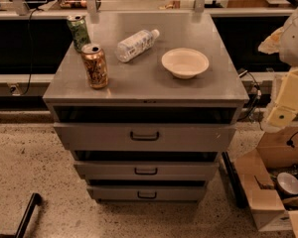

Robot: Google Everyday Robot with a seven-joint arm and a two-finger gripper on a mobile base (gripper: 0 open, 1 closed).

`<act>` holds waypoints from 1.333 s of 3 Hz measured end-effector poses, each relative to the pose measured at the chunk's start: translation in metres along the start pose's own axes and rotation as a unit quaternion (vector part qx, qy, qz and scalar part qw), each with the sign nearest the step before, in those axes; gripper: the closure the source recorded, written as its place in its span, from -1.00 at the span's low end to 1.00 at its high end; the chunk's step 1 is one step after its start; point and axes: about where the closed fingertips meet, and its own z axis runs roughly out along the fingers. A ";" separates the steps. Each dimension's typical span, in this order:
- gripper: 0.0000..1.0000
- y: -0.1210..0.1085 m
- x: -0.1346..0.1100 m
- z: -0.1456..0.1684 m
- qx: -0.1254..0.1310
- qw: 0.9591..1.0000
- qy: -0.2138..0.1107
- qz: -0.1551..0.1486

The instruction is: Open top drawer

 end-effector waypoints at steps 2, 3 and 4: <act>-1.00 0.006 -0.016 0.031 -0.007 1.000 -0.013 -0.021; -1.00 0.031 -0.042 0.088 -0.019 0.998 -0.039 -0.044; -1.00 0.063 -0.053 0.147 -0.029 0.994 -0.071 -0.075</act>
Offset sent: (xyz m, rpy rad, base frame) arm 0.0253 0.0763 -0.1079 0.0638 0.0317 0.1804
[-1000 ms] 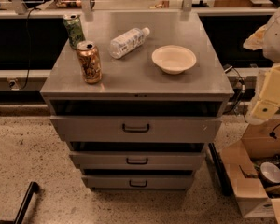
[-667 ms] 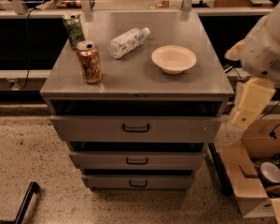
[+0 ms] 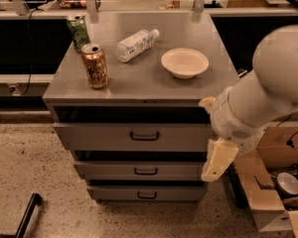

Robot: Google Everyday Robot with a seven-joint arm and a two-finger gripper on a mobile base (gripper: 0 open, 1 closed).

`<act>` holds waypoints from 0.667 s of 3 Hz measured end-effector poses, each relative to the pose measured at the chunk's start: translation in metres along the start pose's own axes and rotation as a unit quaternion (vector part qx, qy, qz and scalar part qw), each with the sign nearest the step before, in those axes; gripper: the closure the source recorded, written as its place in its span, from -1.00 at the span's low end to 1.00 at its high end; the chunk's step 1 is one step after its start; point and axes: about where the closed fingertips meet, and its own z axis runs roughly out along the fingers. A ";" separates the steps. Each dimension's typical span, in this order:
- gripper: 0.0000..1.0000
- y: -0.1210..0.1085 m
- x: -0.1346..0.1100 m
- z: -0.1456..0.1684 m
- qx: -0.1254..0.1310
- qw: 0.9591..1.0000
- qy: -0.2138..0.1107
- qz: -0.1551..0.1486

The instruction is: Open top drawer

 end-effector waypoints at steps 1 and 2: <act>-1.00 -0.008 -0.004 0.011 0.028 0.999 -0.010 -0.019; -1.00 -0.007 -0.007 0.018 0.027 0.999 0.000 -0.023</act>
Offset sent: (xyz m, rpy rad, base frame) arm 0.0097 0.0163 -0.0314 -0.0442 -0.0424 0.0332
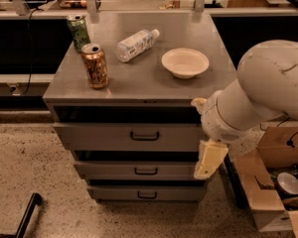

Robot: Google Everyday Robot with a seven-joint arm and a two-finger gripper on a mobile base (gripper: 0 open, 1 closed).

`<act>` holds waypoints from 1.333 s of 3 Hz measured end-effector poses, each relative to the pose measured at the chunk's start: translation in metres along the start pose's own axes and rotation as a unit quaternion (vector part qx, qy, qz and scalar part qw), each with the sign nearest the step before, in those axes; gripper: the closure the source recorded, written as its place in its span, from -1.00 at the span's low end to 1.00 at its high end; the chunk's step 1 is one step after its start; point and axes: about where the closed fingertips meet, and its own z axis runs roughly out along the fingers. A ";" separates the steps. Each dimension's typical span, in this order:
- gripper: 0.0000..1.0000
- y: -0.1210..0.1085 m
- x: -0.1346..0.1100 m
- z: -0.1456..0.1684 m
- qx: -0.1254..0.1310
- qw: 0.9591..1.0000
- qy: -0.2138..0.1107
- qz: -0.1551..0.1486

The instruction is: Open top drawer

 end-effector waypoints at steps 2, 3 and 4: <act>-1.00 0.013 0.010 0.069 0.016 1.000 0.000 -0.013; -1.00 0.005 0.013 0.093 0.034 0.999 0.007 -0.017; -1.00 -0.006 0.019 0.113 0.041 0.999 0.016 -0.018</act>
Offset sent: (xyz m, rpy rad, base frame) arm 0.0243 0.0164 -0.1140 -0.0008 -0.0908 0.0086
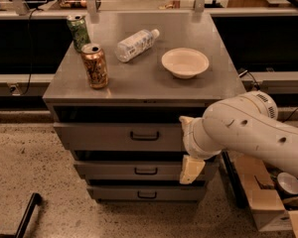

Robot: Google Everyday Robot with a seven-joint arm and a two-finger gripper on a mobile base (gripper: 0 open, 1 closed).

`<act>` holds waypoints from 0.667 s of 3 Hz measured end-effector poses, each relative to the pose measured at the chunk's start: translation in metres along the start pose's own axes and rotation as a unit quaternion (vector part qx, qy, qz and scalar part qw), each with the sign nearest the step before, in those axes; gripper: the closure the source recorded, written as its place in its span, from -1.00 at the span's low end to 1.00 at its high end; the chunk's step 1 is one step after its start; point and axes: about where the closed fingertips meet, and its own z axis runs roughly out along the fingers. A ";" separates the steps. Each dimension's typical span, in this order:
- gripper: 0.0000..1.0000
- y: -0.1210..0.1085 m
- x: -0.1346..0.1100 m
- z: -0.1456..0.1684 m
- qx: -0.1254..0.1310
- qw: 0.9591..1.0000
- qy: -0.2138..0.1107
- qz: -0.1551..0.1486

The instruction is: Open top drawer

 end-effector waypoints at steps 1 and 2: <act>-1.00 -0.010 0.010 0.018 0.004 1.000 0.006 0.009; -1.00 -0.026 0.026 0.035 0.009 1.000 0.011 0.025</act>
Offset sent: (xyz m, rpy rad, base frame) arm 0.0659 -0.0357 -0.0470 0.0073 0.0006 -0.1039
